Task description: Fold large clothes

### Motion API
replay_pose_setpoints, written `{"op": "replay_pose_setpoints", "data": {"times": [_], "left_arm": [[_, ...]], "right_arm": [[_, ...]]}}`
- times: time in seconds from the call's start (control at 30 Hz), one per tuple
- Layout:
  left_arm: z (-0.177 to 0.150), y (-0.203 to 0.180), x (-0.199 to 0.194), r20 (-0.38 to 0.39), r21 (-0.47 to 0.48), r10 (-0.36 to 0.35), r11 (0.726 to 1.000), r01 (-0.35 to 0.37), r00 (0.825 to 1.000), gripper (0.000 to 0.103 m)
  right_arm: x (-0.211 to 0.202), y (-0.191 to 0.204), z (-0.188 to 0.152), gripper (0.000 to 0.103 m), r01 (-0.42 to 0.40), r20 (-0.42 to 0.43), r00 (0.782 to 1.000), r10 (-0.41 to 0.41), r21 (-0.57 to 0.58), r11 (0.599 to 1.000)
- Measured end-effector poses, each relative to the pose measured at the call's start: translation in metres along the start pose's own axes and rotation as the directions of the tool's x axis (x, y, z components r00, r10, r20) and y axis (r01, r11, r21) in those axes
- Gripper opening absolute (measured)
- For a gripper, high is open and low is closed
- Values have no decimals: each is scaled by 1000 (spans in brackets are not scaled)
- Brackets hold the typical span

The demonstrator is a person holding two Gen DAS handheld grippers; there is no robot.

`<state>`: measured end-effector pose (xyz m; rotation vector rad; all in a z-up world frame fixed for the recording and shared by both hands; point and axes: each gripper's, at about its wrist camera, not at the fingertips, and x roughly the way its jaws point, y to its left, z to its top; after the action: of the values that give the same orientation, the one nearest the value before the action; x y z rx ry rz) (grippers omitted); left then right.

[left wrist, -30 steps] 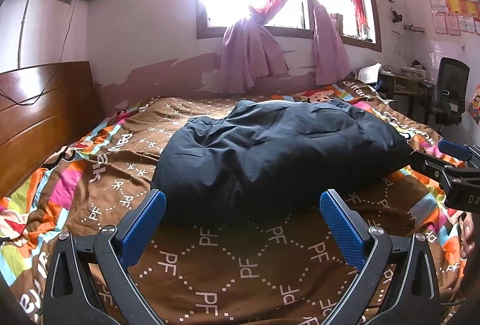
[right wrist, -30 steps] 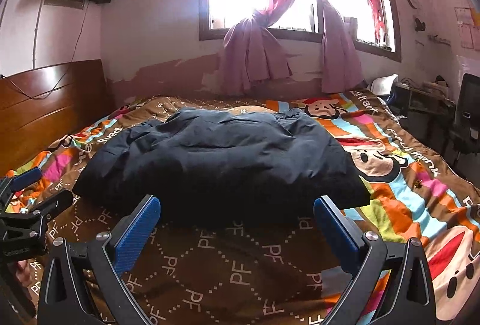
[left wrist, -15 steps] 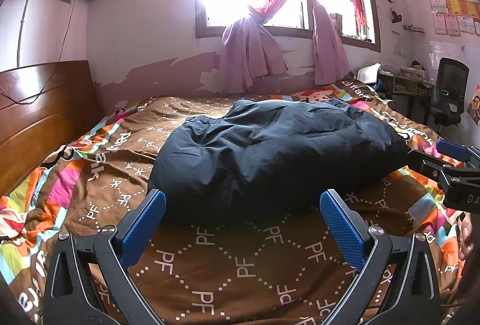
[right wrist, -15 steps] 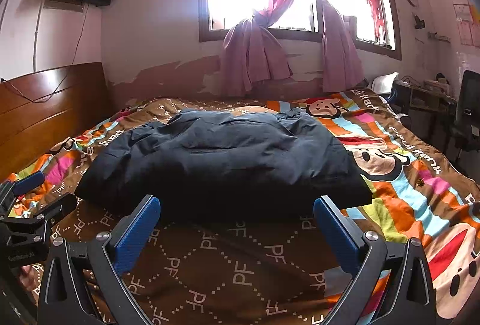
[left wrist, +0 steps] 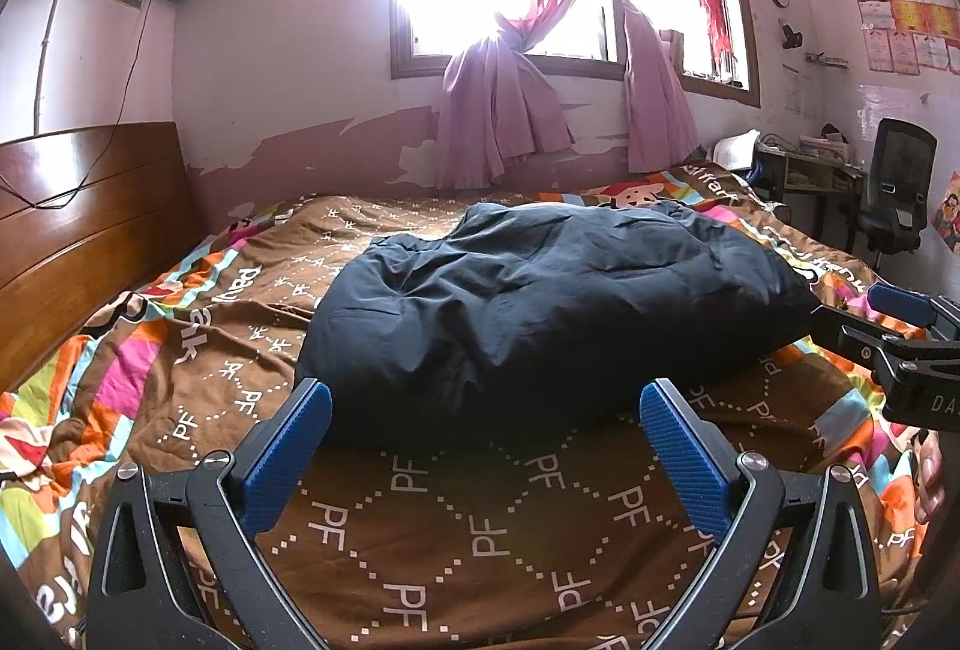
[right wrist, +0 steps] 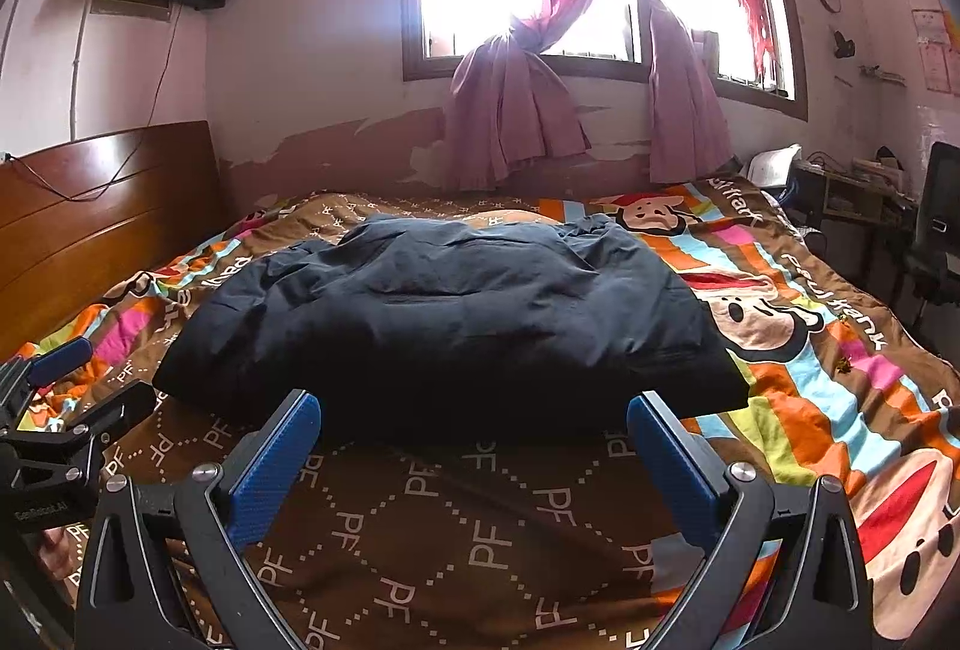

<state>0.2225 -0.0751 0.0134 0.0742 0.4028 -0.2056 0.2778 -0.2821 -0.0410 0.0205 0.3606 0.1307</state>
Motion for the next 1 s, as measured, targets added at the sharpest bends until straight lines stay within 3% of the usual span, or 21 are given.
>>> {"op": "replay_pose_setpoints", "data": {"times": [1.0], "left_arm": [[1, -1, -1, 2, -2, -1, 1000, 1, 1000, 101]], "right_arm": [[1, 0, -1, 103, -11, -1, 1000, 11, 4, 1000]]}}
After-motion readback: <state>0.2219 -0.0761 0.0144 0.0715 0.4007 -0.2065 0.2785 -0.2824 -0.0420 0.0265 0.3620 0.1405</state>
